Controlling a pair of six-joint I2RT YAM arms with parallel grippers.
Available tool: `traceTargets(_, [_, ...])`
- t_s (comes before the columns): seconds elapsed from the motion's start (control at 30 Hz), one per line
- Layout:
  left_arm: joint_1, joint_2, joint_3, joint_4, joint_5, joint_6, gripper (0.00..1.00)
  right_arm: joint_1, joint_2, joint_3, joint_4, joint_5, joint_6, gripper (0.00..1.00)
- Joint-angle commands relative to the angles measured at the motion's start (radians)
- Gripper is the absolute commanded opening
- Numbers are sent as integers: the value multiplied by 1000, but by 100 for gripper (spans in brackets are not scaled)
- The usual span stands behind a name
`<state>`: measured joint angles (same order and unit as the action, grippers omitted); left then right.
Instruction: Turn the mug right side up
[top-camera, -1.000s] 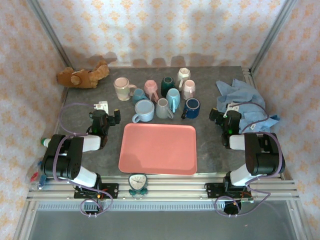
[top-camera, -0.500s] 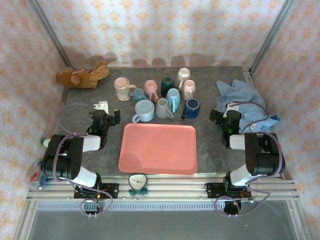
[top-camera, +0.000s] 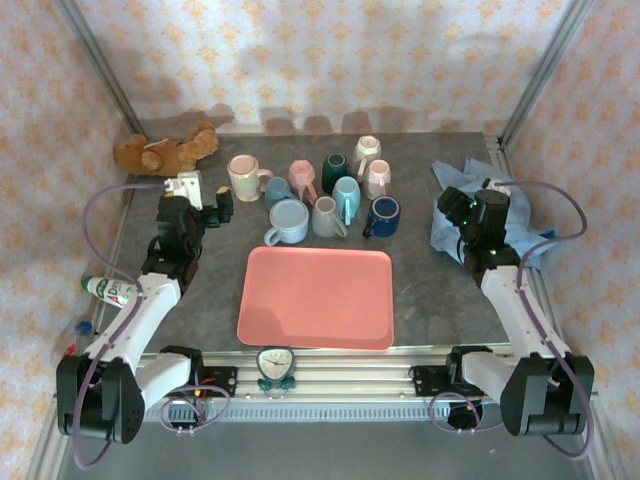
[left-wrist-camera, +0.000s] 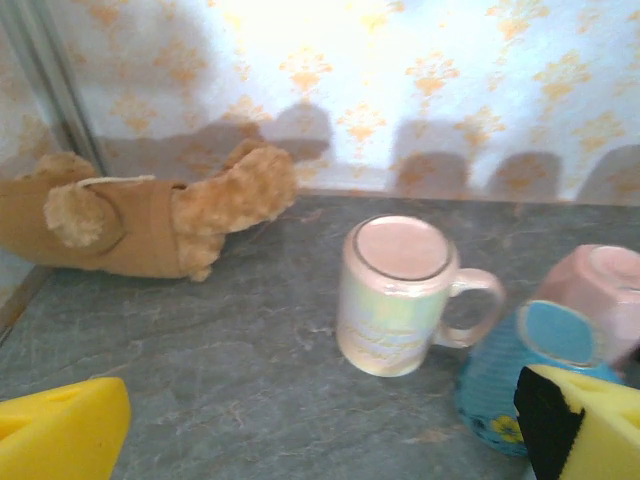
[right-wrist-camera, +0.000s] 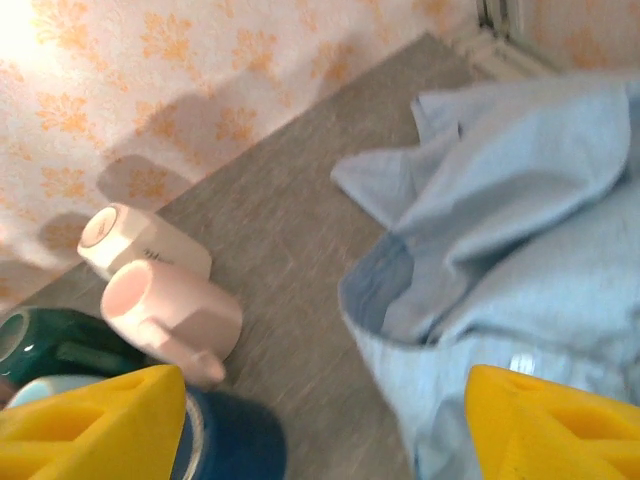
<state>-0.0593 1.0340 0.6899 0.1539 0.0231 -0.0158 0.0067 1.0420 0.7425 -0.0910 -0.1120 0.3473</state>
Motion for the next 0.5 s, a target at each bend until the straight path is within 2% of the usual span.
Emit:
traceTargets(0.0, [-6, -39, 96, -233, 121, -46, 100, 47, -38, 36, -286, -28, 234, 71])
traceTargets(0.2, [-14, -34, 154, -240, 449, -21, 100, 259, 4, 131, -411, 45, 399, 64])
traceTargets(0.37, [-33, 32, 208, -327, 565, 5, 100, 439, 148, 242, -398, 107, 461, 59])
traceTargets(0.47, [-59, 59, 239, -342, 594, -22, 100, 513, 274, 344, -433, 154, 499, 58])
